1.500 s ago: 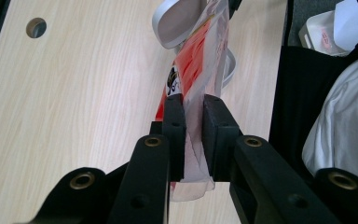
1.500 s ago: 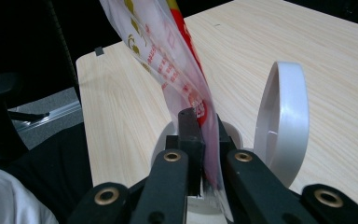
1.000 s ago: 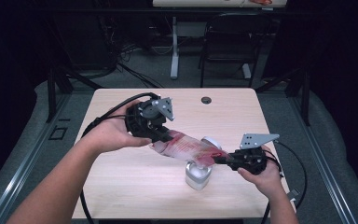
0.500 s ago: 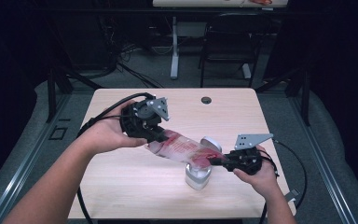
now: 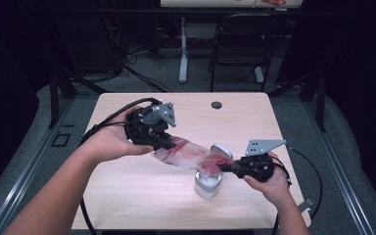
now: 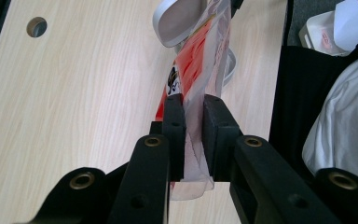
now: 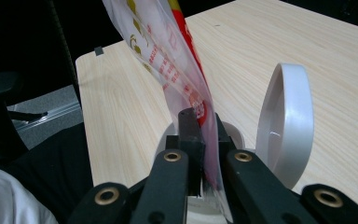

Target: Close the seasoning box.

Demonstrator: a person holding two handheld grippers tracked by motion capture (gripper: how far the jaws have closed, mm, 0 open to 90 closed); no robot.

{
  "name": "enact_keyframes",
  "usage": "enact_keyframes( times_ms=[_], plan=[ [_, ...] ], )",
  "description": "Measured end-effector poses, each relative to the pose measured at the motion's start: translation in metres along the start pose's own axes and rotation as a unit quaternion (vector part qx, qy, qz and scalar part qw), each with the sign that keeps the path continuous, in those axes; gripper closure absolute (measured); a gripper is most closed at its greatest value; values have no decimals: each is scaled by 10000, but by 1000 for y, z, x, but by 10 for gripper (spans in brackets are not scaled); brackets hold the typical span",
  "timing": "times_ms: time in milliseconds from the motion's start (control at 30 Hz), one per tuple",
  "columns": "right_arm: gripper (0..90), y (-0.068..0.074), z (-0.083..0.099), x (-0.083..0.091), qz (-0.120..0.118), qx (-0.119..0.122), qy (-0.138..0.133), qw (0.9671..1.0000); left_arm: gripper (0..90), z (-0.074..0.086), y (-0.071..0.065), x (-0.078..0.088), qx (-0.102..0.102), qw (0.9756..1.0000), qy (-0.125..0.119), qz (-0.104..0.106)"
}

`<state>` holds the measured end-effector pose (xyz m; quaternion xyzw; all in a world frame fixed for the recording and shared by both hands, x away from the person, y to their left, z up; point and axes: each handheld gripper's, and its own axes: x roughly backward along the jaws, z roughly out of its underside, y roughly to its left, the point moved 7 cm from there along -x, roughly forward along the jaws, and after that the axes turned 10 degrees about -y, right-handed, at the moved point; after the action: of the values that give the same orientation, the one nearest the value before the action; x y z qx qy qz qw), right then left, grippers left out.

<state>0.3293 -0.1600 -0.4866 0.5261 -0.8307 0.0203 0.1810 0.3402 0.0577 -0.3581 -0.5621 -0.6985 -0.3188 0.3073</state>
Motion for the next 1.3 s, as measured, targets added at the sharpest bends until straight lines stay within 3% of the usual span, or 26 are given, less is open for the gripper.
enact_keyframes(
  times_ms=[533, 1300],
  plan=[
    [893, 7, -9, -4, -25, 136, -163, 9998, 799, 24, 1, 4, 253, 9995, -188, 10],
    [885, 9, -14, -7, -22, 128, -360, 9993, 797, 50, 3, -6, 485, 9986, -201, 76]
  ],
)
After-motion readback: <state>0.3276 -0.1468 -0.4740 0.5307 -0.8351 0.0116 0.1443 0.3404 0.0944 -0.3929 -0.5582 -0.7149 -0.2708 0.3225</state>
